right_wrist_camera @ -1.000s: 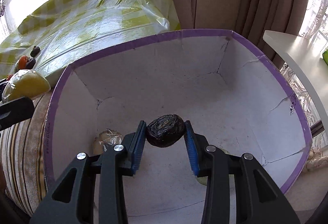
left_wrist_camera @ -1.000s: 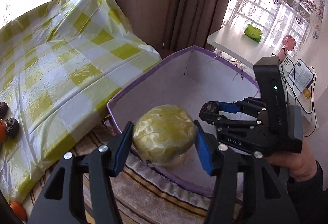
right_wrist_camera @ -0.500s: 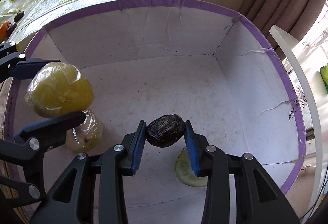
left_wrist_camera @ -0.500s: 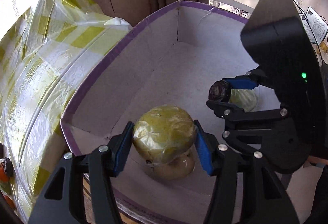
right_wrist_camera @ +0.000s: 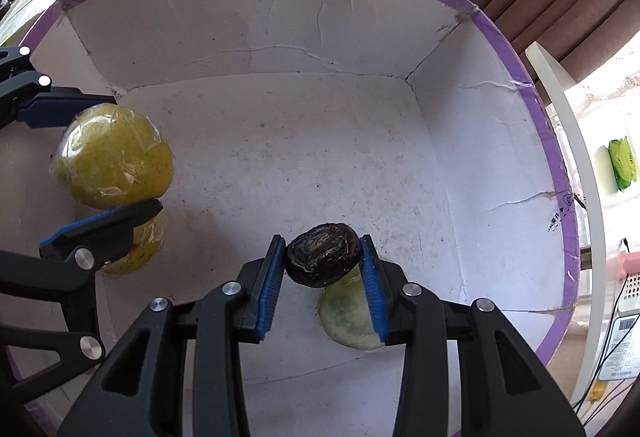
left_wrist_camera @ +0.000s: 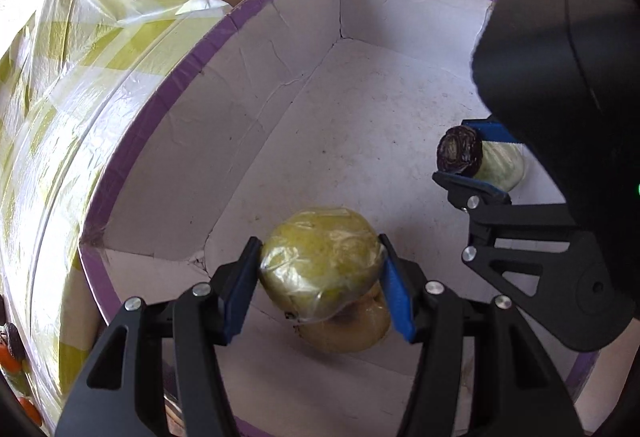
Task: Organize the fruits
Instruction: 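Open left tool to drop yellow-green fruit while right tool releases fig, then move both open tools back toward the remaining fruits on the cloth, then grasp a tangerine with left tool while right tool grasps a dark bulb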
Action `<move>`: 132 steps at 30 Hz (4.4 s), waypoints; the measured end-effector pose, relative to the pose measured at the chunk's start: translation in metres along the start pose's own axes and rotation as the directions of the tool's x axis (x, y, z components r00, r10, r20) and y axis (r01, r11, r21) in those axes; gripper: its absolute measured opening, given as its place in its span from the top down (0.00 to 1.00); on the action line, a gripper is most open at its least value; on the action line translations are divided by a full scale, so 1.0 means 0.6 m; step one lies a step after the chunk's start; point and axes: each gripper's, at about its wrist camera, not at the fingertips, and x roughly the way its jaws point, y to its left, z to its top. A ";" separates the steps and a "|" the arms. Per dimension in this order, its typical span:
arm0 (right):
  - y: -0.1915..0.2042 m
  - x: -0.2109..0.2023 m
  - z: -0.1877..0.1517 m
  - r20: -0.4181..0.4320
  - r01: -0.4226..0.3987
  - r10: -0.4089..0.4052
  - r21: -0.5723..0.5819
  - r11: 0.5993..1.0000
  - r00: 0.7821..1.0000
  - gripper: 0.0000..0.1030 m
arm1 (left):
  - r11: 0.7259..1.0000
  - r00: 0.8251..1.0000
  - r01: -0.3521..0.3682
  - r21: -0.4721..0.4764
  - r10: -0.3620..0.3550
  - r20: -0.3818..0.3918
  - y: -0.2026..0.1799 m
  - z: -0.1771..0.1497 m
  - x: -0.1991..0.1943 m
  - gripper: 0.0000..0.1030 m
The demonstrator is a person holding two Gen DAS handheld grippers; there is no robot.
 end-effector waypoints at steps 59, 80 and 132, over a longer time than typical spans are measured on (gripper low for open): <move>0.005 -0.208 0.034 0.442 -0.409 0.336 0.078 0.909 0.832 0.15 | 0.819 0.870 -0.009 -0.574 0.290 0.400 0.214 -0.357 -0.328 0.11; 0.230 -0.245 0.072 0.404 -0.535 0.564 -0.193 0.822 0.720 0.15 | 0.640 0.919 0.015 -0.768 0.295 0.263 0.337 -0.501 -0.320 0.44; 0.432 -0.231 0.244 0.408 -0.448 0.537 -0.298 0.843 0.738 0.62 | 0.560 0.840 0.057 -0.827 0.420 0.343 0.366 -0.536 -0.341 0.64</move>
